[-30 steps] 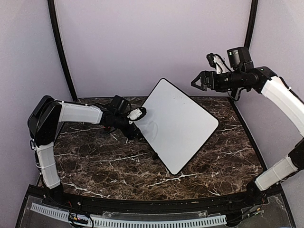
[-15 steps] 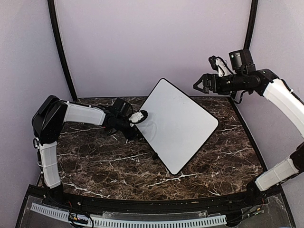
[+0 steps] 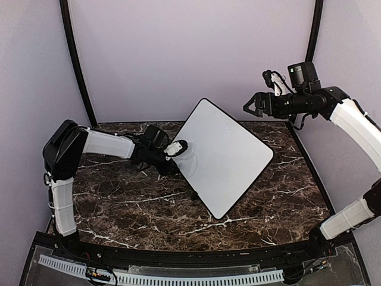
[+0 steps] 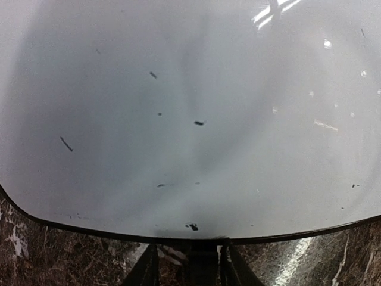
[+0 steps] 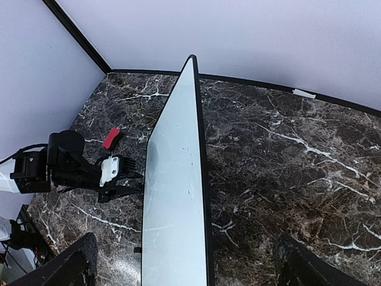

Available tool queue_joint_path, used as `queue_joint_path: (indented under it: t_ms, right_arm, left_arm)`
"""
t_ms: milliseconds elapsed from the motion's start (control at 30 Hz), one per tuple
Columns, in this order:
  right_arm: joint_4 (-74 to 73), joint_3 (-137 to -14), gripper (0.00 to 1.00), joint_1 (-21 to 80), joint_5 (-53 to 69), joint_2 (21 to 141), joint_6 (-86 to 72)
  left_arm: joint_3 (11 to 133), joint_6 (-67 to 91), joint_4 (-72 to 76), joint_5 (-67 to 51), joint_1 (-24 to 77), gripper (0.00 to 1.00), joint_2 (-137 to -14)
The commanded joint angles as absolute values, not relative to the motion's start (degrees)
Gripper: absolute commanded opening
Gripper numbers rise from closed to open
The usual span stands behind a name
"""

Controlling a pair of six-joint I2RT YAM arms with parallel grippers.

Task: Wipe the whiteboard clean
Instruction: Move the whiteboard to the center of the board.

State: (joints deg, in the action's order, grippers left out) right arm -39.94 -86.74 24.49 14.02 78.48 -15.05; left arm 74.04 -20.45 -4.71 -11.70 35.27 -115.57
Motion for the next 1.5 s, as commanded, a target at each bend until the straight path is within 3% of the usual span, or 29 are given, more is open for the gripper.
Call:
queue_joint_path:
  t_ms: [0,100,200,300,367,1033,1233,1467]
  right_arm:
    - [-39.46,-87.18,0.99,24.00,13.42,77.80,-14.68]
    - [-39.46,-87.24,0.98,23.83,13.40,77.70,-14.59]
    - [-39.46,-87.28,0.99,23.64,13.58,77.54,-14.55]
    - [-39.33,-87.36,0.99,23.56,13.54,77.51,-14.52]
    - [-39.10,-87.45,0.99,23.51,13.64,77.41,-14.57]
    - [-35.50,-83.98,0.98,23.47,3.74,73.23,-17.61]
    - [-33.70,-82.39,0.99,23.46,0.82,71.66,-19.33]
    - [-32.90,-81.30,0.99,23.47,0.33,70.48,-20.72]
  left_arm:
    - [75.07,-19.38,-4.85,-12.27,36.05,0.33,-115.84]
    - [75.13,-19.03,-5.39,-11.48,36.20,0.30,-116.24]
    - [75.31,-18.10,-6.27,-10.81,36.20,0.21,-116.61]
    - [75.24,-16.95,-6.75,-10.50,36.21,0.04,-116.63]
    - [75.13,-15.73,-7.12,-10.61,36.27,0.00,-116.63]
    - [70.13,18.55,-3.28,6.27,39.41,0.00,-113.81]
    - [74.87,24.21,-5.05,14.02,45.21,0.00,-116.12]
    - [84.06,28.39,-5.54,12.11,49.44,0.00,-123.70]
